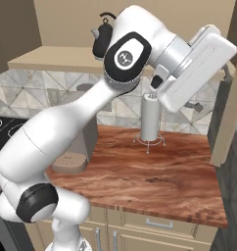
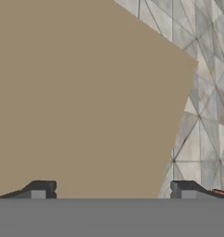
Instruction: Open the cabinet, pick the kettle from the cabinet, and place it in the sink.
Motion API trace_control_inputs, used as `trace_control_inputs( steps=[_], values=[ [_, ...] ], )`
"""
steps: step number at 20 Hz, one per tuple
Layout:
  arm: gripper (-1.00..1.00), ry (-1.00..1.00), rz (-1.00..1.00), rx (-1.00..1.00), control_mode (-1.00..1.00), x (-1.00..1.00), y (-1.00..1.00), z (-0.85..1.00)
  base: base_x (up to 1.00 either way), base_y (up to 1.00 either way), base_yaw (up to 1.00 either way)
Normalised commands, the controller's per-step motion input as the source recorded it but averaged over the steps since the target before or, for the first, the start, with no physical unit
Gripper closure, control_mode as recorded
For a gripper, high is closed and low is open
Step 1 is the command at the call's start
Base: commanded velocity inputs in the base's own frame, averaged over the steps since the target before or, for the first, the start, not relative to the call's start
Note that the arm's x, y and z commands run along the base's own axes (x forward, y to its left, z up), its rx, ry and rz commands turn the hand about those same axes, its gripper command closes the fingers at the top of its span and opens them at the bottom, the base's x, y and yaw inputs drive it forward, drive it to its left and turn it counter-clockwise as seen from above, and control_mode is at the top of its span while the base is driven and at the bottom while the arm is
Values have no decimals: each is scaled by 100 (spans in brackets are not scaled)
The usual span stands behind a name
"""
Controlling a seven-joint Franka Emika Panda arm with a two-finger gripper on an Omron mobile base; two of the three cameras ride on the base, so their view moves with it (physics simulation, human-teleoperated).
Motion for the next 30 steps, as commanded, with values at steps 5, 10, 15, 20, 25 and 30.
trace_control_inputs(
  steps=[5,10,15,20,25,30],
  values=[
    [-100,0,0,0,-100,-12,-33,-3,0,0,0],
    [-100,0,0,0,-100,-7,-25,0,0,0,0],
    [-100,1,0,-1,-100,-3,-6,-4,0,0,0],
    [-100,-1,0,-2,-100,-3,1,-10,0,0,0],
    [-100,0,1,0,-100,-5,17,-11,0,0,0],
    [-100,-1,6,0,-100,-2,45,-14,0,0,0]
  ],
)
